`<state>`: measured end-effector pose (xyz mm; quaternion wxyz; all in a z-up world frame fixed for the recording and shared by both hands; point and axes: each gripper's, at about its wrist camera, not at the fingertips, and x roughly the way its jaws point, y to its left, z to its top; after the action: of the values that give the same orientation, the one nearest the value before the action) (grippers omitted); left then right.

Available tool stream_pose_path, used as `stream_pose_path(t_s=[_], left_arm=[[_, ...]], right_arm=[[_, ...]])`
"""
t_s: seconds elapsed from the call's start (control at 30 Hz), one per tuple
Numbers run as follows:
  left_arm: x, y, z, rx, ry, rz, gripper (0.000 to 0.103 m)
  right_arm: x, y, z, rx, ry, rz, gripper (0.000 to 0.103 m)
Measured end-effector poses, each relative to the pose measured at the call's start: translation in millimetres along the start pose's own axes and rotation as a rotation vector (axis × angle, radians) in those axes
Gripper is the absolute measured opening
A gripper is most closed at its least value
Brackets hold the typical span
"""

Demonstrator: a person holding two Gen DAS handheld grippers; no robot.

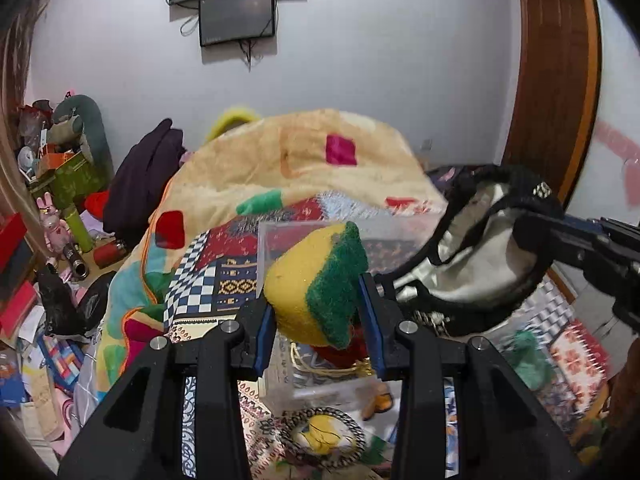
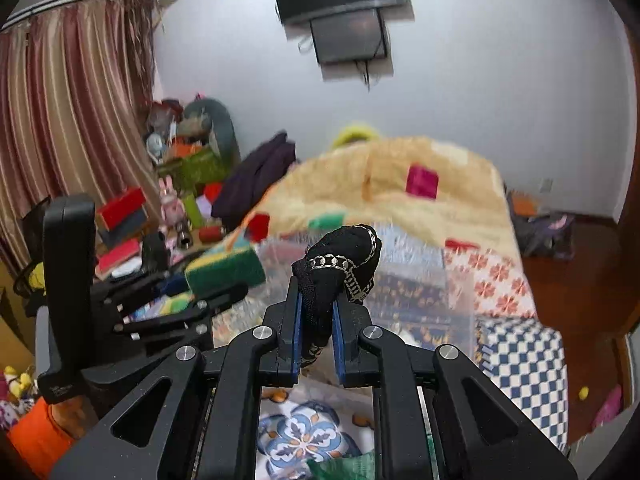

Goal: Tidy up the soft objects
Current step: 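Drop the black fabric into the box with the right gripper while the left drops the sponge in, then grasp the green knit cloth with the right gripper while the left grasps the beaded bracelet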

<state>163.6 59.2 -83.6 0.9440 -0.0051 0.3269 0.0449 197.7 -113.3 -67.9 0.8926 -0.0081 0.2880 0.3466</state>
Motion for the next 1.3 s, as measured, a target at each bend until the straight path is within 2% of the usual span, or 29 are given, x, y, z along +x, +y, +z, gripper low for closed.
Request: stream_pose_path(t_s=[0.13,0.27,0.37,0.47,0.5,0.53,0.63,0.7,0.83,0.93,1.1,1.3], left_arm=[[21,-2,-5,0.008,0.055,-0.003,0.038],[31,-7,-7,0.03,0.082,-0.016,0.038],[36,-10,-8,0.026,0.114,-0.041,0.044],[34,-10,-8,0.009,0.109,-0.053,0.059],[31,-10,-7,0.009,0.097,-0.047,0.064],[27,-11,-7,0.012,0.083,-0.041,0.067],[17,-10,-3,0.022,0.06,-0.037,0.068],[7,-8,-1,0.019,0.041,-0.047,0.07],[-17,-3,1,0.004,-0.011,-0.061,0.085],[-34,-2,-1,0.004,-0.036,-0.071,0.092],[-52,-1,-21,0.006,-0.027,-0.116,0.095],[-52,0,-50,0.001,0.015,-0.101,0.095]], right_arm=[[23,-13,-12,0.02,0.09,-0.013,0.011],[31,-23,-18,0.008,0.144,-0.081,0.012],[33,-26,-20,-0.003,0.168,-0.127,0.013],[29,-31,-20,-0.008,0.187,-0.159,0.026],[27,-33,-20,-0.008,0.188,-0.159,0.039],[23,-33,-19,-0.006,0.181,-0.159,0.054],[7,-31,-16,-0.017,0.128,-0.18,0.068],[-4,-30,-12,-0.032,0.101,-0.195,0.071],[-28,-24,-6,-0.049,0.041,-0.203,0.078],[-43,-21,-8,-0.06,0.011,-0.207,0.084],[-57,-17,-22,-0.07,0.017,-0.187,0.086],[-57,-23,-59,-0.056,0.092,-0.197,0.088]])
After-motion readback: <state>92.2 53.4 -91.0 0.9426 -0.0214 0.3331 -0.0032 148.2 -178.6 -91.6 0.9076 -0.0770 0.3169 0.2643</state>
